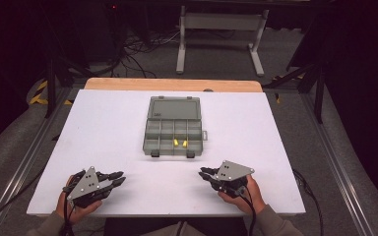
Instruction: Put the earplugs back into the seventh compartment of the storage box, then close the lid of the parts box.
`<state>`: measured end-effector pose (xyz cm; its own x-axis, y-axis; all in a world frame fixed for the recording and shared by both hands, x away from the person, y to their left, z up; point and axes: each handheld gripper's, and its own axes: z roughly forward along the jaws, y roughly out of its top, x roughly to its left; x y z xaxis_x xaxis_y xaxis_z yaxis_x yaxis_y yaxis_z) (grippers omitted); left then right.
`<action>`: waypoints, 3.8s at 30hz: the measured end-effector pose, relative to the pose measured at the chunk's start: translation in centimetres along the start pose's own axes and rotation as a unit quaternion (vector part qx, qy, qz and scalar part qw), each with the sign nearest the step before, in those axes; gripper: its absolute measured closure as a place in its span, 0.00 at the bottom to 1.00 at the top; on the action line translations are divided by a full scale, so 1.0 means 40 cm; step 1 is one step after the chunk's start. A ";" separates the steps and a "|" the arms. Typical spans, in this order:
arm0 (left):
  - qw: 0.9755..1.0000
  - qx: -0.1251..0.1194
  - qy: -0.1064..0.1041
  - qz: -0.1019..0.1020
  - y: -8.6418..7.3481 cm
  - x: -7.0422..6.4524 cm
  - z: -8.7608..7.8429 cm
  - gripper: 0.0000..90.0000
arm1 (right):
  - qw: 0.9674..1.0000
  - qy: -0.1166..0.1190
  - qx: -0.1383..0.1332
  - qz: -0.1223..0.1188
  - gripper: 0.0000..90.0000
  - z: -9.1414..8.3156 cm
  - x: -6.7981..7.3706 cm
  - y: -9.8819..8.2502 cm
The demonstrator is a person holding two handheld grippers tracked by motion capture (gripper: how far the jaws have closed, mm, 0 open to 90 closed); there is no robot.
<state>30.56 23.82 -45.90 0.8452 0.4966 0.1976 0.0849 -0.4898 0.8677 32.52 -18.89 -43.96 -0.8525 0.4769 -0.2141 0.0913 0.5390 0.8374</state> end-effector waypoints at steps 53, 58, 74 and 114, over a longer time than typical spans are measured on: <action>0.997 0.069 0.025 0.023 0.065 0.190 0.105 1.00 | 0.997 -0.067 0.036 0.036 1.00 0.028 -0.193 -0.009; 0.996 0.076 0.036 0.019 0.090 0.237 0.137 1.00 | 0.995 -0.080 0.047 0.047 1.00 0.045 -0.248 0.016; 0.993 0.102 0.063 -0.005 0.174 0.390 0.242 1.00 | 0.989 -0.093 0.086 0.073 1.00 0.163 -0.393 0.112; 0.983 0.177 0.039 -0.042 0.139 0.460 0.468 1.00 | 0.974 -0.064 0.210 0.057 1.00 0.365 -0.518 0.082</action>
<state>56.46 16.82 -45.97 0.7853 0.5925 0.1794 0.3416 -0.6564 0.6726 58.00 -16.85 -44.13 -0.7557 0.6185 -0.2154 0.4065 0.7008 0.5862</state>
